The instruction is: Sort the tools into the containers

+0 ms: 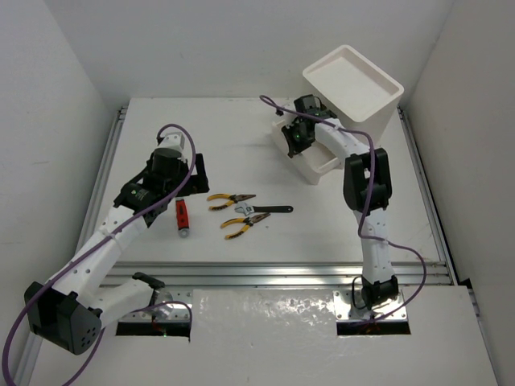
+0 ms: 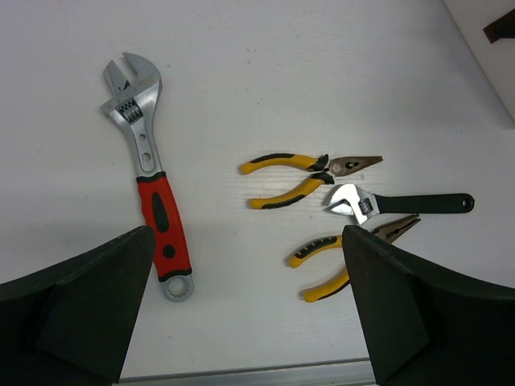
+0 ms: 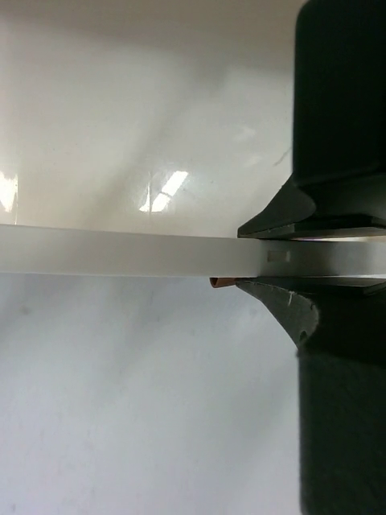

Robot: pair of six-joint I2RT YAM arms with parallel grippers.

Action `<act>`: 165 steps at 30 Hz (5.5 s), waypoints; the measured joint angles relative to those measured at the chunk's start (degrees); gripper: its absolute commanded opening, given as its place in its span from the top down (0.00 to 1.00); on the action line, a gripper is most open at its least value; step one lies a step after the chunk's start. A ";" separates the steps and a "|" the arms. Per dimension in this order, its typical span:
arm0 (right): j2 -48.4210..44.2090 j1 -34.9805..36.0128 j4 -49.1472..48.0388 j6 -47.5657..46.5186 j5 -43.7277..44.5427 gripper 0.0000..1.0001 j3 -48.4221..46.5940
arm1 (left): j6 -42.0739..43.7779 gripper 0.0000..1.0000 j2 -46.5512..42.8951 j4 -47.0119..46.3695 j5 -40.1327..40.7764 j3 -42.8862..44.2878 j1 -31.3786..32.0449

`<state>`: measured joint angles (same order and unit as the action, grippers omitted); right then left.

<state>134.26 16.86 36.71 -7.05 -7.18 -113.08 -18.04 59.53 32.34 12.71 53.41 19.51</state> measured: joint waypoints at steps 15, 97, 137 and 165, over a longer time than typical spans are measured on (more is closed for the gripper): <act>-4.17 3.89 -0.74 5.01 -1.25 0.24 3.80 | 0.02 0.00 0.00 0.02 -0.28 0.00 0.00; 2.75 26.80 4.13 -27.08 -17.53 0.57 3.56 | -4.70 0.00 -11.52 -0.04 5.79 -1.38 -12.33; -11.98 25.20 -23.43 -13.90 3.67 1.00 22.80 | -4.24 0.00 -11.52 -0.44 4.11 -1.73 -12.33; -26.56 17.64 -25.18 -16.59 13.66 1.00 30.23 | -4.22 0.00 -11.69 -0.48 3.87 -1.73 -12.33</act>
<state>107.70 34.50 11.53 -23.64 6.48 -82.85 -22.26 47.83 31.86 16.58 51.68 7.18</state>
